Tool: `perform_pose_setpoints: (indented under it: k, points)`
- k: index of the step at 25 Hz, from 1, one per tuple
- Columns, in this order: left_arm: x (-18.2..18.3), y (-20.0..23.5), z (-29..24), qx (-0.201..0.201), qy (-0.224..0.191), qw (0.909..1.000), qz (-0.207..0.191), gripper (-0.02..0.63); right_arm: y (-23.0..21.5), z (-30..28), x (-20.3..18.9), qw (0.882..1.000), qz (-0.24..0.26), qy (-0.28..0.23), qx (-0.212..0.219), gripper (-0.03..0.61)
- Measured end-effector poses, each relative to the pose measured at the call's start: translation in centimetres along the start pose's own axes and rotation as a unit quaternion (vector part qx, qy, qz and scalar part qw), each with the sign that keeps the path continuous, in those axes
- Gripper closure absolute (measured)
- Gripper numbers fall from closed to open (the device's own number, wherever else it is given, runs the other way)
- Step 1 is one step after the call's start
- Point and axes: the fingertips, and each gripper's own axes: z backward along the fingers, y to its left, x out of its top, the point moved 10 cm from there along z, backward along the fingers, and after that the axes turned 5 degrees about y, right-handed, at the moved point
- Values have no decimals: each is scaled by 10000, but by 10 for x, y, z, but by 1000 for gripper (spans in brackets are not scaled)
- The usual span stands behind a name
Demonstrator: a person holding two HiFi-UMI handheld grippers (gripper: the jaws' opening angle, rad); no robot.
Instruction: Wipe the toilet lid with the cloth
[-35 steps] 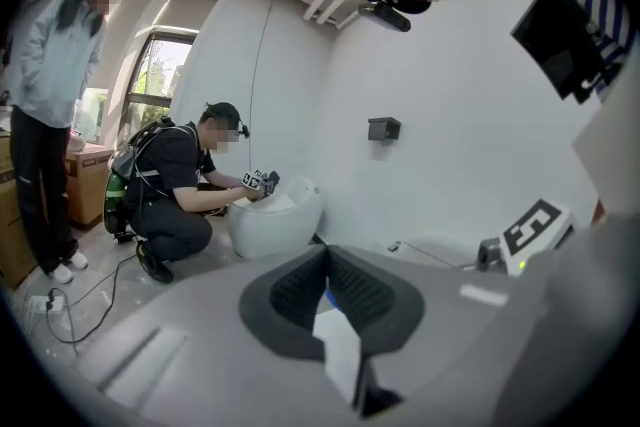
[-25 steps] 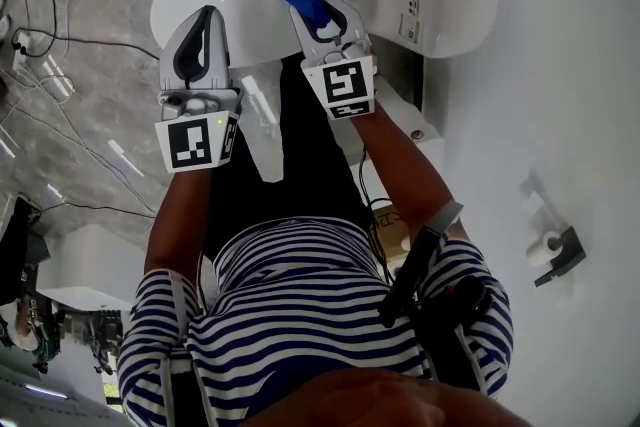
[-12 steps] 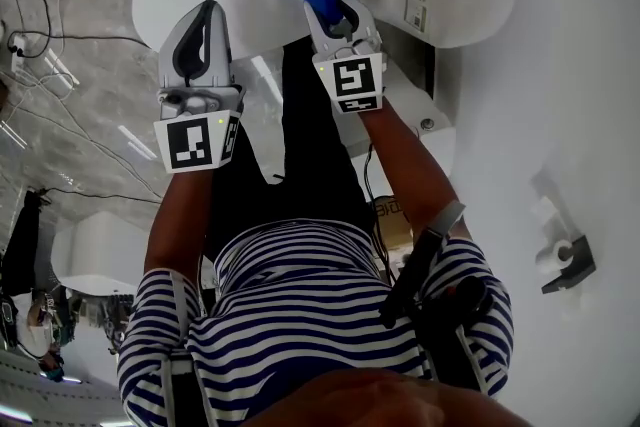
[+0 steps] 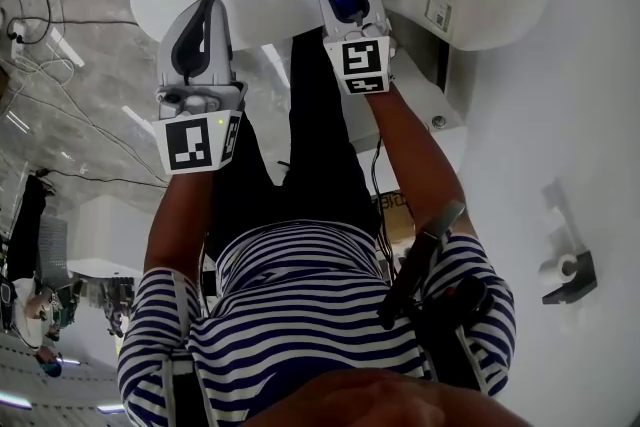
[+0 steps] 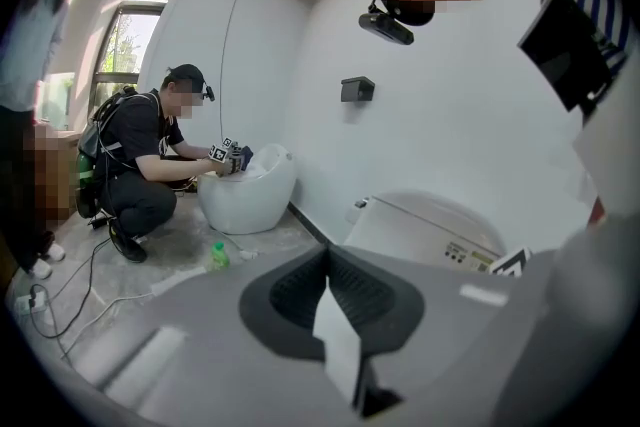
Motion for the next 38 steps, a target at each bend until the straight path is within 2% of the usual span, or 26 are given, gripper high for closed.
perform_pose_setpoints:
  k: [9,14,24,38]
  points:
    - [-5,7,4,28,5,10000,41,612,8,-7,-6,10000,25,-10,-17,465]
    - [-1,16,12,80,-46,10000,36,612,25,-8,-7,9999,78,90,124,465]
    - [-9,46,40,327,-120,9993,149,612,85,-19,-6,9975,334,172,601,465]
    - [-34,114,94,818,-187,9956,406,612,185,-55,20,9893,738,135,1249,465]
